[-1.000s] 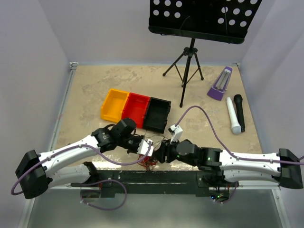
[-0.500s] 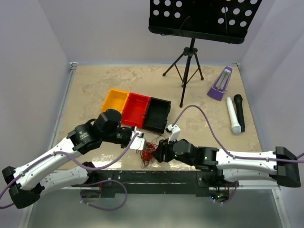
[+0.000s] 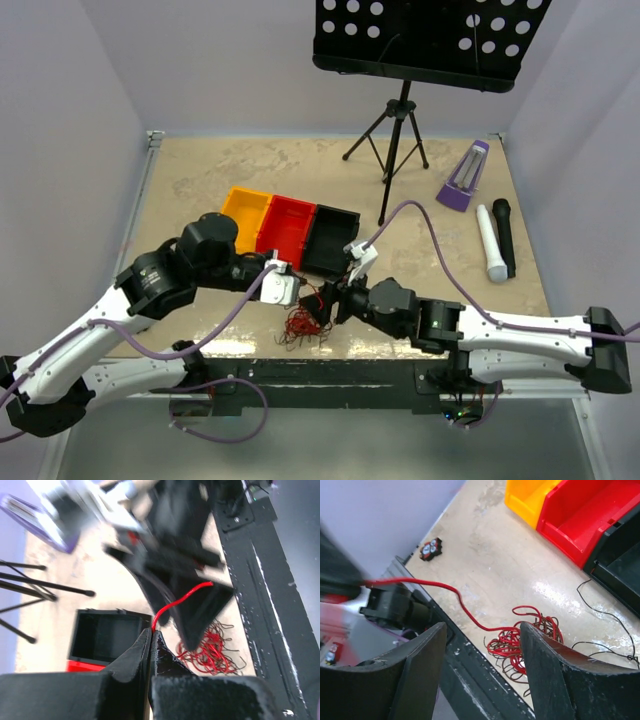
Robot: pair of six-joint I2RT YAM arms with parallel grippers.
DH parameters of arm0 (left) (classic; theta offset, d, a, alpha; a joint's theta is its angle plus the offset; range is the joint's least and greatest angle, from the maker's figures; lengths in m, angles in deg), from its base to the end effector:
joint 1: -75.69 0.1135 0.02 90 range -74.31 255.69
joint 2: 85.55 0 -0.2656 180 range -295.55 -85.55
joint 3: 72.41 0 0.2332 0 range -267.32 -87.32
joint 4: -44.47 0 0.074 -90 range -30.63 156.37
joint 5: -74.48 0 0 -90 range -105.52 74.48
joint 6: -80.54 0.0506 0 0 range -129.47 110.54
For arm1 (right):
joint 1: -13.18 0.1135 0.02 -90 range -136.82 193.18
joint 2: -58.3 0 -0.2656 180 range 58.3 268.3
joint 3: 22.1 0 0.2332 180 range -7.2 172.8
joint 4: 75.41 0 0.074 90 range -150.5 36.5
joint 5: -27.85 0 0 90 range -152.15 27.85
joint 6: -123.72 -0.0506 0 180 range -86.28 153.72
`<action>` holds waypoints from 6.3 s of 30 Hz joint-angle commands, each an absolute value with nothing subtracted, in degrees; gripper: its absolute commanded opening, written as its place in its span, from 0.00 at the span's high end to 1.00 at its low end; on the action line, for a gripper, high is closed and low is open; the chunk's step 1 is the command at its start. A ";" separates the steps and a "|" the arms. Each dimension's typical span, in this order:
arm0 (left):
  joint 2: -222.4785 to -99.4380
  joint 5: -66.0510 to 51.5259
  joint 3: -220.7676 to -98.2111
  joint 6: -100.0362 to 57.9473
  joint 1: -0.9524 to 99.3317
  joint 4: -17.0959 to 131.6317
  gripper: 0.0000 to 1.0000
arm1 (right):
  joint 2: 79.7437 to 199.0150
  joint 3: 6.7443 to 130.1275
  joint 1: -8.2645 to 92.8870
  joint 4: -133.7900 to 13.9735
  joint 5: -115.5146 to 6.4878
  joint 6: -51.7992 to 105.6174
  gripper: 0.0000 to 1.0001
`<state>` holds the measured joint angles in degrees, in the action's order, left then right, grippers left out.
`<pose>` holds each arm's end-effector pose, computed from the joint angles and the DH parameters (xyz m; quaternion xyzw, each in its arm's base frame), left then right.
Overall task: Untangle the cables
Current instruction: Untie the cable.
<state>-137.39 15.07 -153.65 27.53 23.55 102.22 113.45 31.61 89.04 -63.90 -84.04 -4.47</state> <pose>0.0794 -0.1441 0.3810 0.6775 0.4953 -0.2897 0.4601 0.0718 0.2080 0.2985 -0.1361 0.7652 0.4322 0.4574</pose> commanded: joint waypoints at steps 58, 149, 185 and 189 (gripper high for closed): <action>-138.75 -22.20 -182.90 65.54 23.92 46.32 1.00 | 142.95 24.96 91.32 -86.53 -82.45 -7.85 0.43; -126.32 3.07 -133.72 0.40 23.92 65.35 0.01 | 116.74 55.82 83.23 -63.14 -90.20 9.82 1.00; -132.22 17.35 -126.79 -4.37 24.27 54.27 0.66 | 116.04 62.85 83.85 -65.34 -82.10 8.41 1.00; -131.26 16.12 -123.98 -3.58 24.45 53.40 0.76 | 116.57 64.78 83.85 -65.43 -81.40 8.59 1.00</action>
<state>-132.84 15.83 -125.08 -2.85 23.94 56.41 116.34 60.83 83.68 -62.28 -83.02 8.88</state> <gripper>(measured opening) 0.259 0.019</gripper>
